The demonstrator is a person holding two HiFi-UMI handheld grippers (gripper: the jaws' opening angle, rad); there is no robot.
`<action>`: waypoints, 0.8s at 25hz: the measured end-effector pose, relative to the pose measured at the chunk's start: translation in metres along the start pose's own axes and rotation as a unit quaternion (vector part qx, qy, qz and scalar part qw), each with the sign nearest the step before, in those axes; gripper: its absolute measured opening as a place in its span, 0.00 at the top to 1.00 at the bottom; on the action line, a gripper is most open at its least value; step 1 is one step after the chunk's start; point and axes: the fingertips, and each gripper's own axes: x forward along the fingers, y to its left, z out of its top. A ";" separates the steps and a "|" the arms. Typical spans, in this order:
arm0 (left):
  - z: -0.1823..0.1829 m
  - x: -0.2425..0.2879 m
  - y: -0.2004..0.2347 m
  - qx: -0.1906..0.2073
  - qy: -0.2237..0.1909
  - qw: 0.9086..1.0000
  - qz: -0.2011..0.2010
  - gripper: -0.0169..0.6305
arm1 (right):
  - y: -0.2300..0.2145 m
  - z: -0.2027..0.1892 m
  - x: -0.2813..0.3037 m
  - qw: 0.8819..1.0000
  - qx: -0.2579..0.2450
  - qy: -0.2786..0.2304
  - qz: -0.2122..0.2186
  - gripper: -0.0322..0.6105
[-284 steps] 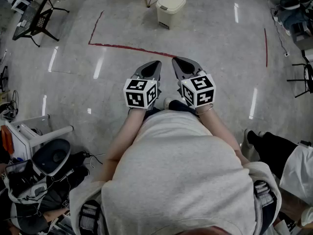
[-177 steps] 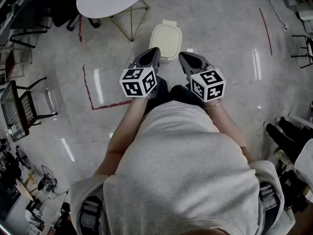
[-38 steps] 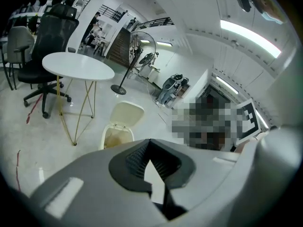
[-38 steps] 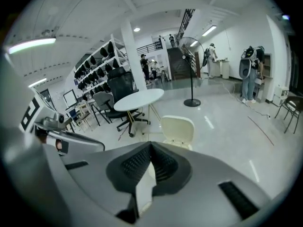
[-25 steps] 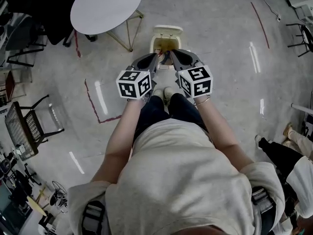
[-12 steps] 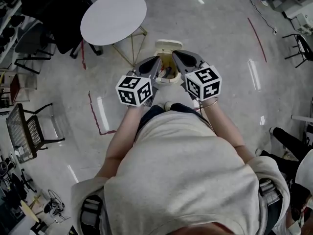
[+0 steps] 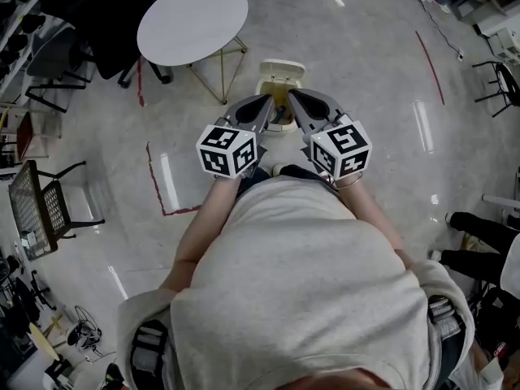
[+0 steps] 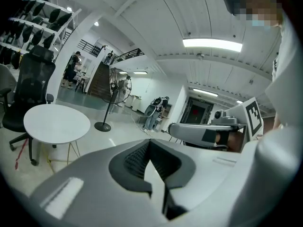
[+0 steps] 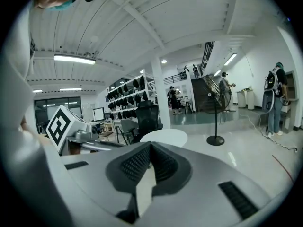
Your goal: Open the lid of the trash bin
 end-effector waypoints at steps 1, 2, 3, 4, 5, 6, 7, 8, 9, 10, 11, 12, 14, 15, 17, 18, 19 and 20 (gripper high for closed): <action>-0.003 0.000 -0.001 0.001 0.003 1.000 0.001 0.96 | 0.000 -0.003 -0.001 1.000 0.002 0.001 -0.002 0.94; -0.005 0.000 -0.002 0.003 0.006 1.000 0.002 0.96 | 0.000 -0.006 -0.002 1.000 0.005 0.002 -0.004 0.94; -0.007 -0.001 -0.002 0.006 0.008 1.000 0.005 0.96 | -0.001 -0.008 -0.002 1.000 0.012 0.002 -0.006 0.94; -0.009 -0.001 -0.001 0.008 0.010 1.000 0.010 0.96 | -0.002 -0.010 -0.003 1.000 0.019 0.002 -0.008 0.94; -0.010 -0.002 0.001 0.010 0.012 1.000 0.015 0.96 | -0.004 -0.012 -0.003 1.000 0.027 0.001 -0.011 0.94; -0.011 -0.002 0.002 0.010 0.013 1.000 0.019 0.96 | -0.006 -0.014 -0.004 0.999 0.031 0.000 -0.016 0.94; -0.011 -0.002 0.002 0.010 0.015 1.000 0.021 0.96 | -0.007 -0.015 -0.006 0.999 0.034 0.001 -0.020 0.94; -0.012 -0.003 0.002 0.008 0.016 1.000 0.021 0.96 | -0.008 -0.017 -0.007 0.999 0.036 0.003 -0.022 0.94; -0.012 -0.003 0.002 0.007 0.017 1.000 0.021 0.96 | -0.008 -0.019 -0.007 0.999 0.038 0.005 -0.024 0.94; -0.013 -0.003 0.002 0.007 0.018 1.000 0.019 0.96 | -0.008 -0.021 -0.008 0.999 0.040 0.007 -0.024 0.94; -0.014 -0.004 0.001 0.006 0.020 1.000 0.018 0.96 | -0.007 -0.023 -0.008 0.999 0.042 0.010 -0.025 0.94; -0.016 -0.004 -0.001 0.006 0.021 1.000 0.017 0.96 | -0.007 -0.026 -0.009 0.999 0.044 0.012 -0.026 0.94; -0.020 -0.006 -0.003 0.004 0.022 1.000 0.016 0.96 | -0.005 -0.030 -0.011 0.999 0.043 0.015 -0.027 0.94; -0.022 -0.006 -0.003 0.004 0.023 1.000 0.016 0.96 | -0.004 -0.031 -0.012 0.999 0.042 0.016 -0.028 0.94; -0.024 -0.007 -0.004 0.002 0.026 1.000 0.015 0.96 | -0.003 -0.031 -0.013 0.999 0.041 0.016 -0.027 0.94; -0.024 -0.007 -0.003 0.001 0.026 1.000 0.014 0.96 | -0.002 -0.030 -0.013 0.999 0.042 0.015 -0.026 0.94; -0.023 -0.007 -0.003 0.001 0.025 1.000 0.014 0.96 | -0.002 -0.030 -0.013 0.999 0.042 0.016 -0.025 0.94; -0.022 -0.007 -0.002 0.000 0.024 1.000 0.013 0.96 | -0.001 -0.030 -0.013 0.999 0.042 0.016 -0.024 0.94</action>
